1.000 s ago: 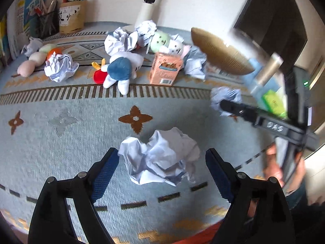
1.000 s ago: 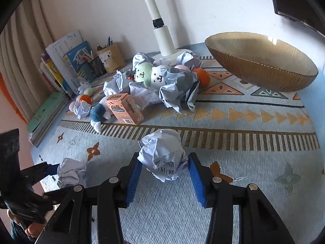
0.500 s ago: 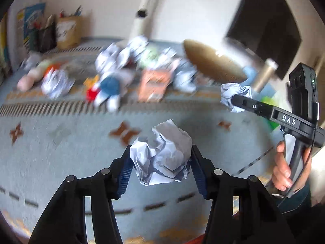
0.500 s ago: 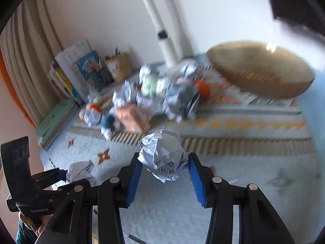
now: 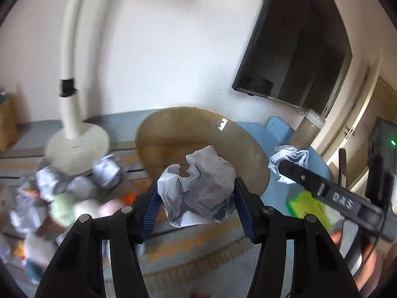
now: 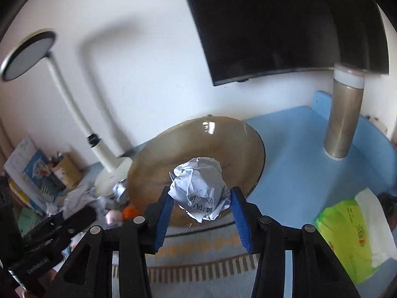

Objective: Organize objects
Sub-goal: 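Carry both paper balls to the amber bowl and release them, then grasp a paper ball with the left gripper while the right grasps the pink box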

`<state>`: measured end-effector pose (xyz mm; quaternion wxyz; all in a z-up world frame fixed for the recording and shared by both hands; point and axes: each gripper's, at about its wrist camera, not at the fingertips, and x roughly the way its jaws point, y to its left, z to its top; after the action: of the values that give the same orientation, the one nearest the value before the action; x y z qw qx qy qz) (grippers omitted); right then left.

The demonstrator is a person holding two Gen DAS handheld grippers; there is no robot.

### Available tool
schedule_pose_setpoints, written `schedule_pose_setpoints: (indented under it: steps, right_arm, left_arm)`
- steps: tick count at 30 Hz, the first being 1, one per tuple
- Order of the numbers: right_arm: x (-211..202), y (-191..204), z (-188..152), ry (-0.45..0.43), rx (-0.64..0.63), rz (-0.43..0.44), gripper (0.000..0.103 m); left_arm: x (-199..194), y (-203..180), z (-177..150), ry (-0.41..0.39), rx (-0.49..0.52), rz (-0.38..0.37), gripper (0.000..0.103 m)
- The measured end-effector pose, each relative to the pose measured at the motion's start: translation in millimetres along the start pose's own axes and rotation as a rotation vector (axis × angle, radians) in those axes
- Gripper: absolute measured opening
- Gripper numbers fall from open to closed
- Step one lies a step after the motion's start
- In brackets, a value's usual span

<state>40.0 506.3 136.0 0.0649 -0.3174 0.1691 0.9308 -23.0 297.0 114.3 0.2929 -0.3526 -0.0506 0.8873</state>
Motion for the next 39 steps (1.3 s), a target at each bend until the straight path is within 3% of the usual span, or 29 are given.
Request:
schedule_pose_setpoints:
  steps: [1,2,3,4,6,9,13,18,20,22,24,25,28,30,32,34,39]
  right_arm:
    - [3.7,-0.8,4.6,-0.003,0.006,0.000,0.046]
    - [11.3,0.1,10.8,0.003,-0.003,0.006,0.050]
    - [21.8,2.0,14.1,0.025,-0.026,0.019,0.055]
    - [35.2,2.4,17.2,0.070,-0.054,0.039,0.073]
    - [51.4,-2.8,18.3,0.112,-0.043,0.020,0.078]
    - [40.9,-12.8,11.9,0.094,-0.005,0.041,0.078]
    - [15.2,-5.0,-7.5,0.079,-0.003,0.090,0.078]
    - [-9.1,48.6,-56.4,0.089,-0.116,0.194,0.081]
    - [-8.1,70.1,-80.5,0.091,-0.146,0.244,0.090]
    - [1.7,91.0,-108.4,0.104,-0.169,0.273,0.090]
    - [10.8,105.2,-130.0,0.097,-0.184,0.263,0.090]
    - [13.1,108.7,-136.1,0.093,-0.187,0.254,0.090]
    - [18.8,113.0,-152.0,0.058,-0.215,0.226,0.090]
    - [21.1,117.3,-152.8,0.066,-0.232,0.210,0.090]
    - [28.1,118.1,-151.2,0.090,-0.236,0.213,0.093]
    - [33.6,120.3,-152.5,0.118,-0.244,0.208,0.093]
    - [27.5,128.1,-157.0,0.078,-0.289,0.173,0.094]
  left_arm:
    - [9.9,-2.3,8.0,-0.002,0.008,-0.003,0.064]
    - [16.5,-4.0,13.9,-0.005,0.027,-0.008,0.081]
    - [21.4,-5.2,19.0,-0.006,0.048,-0.013,0.089]
    - [25.2,-5.7,24.0,-0.017,0.060,-0.002,0.097]
    - [28.9,1.1,28.0,-0.023,0.038,0.036,0.097]
    - [8.0,13.2,21.1,-0.039,0.004,0.014,0.097]
    - [-49.7,31.3,-5.5,-0.107,-0.033,0.057,0.097]
    - [-132.3,57.5,-62.5,-0.225,-0.066,0.171,0.102]
    - [-165.8,76.7,-89.7,-0.255,-0.078,0.272,0.103]
    - [-192.6,103.7,-113.2,-0.258,-0.117,0.401,0.103]
    - [-204.7,131.3,-129.0,-0.244,-0.155,0.532,0.103]
    - [-208.0,151.7,-138.6,-0.223,-0.180,0.633,0.103]
    - [-206.6,198.6,-155.5,-0.161,-0.253,0.768,0.102]
    - [-202.4,215.0,-165.0,-0.150,-0.303,0.771,0.102]
    - [-189.3,217.0,-174.1,-0.139,-0.324,0.723,0.102]
    - [-174.3,207.2,-170.7,-0.049,-0.244,0.740,0.102]
    - [-159.5,194.9,-170.1,0.007,-0.141,0.772,0.102]
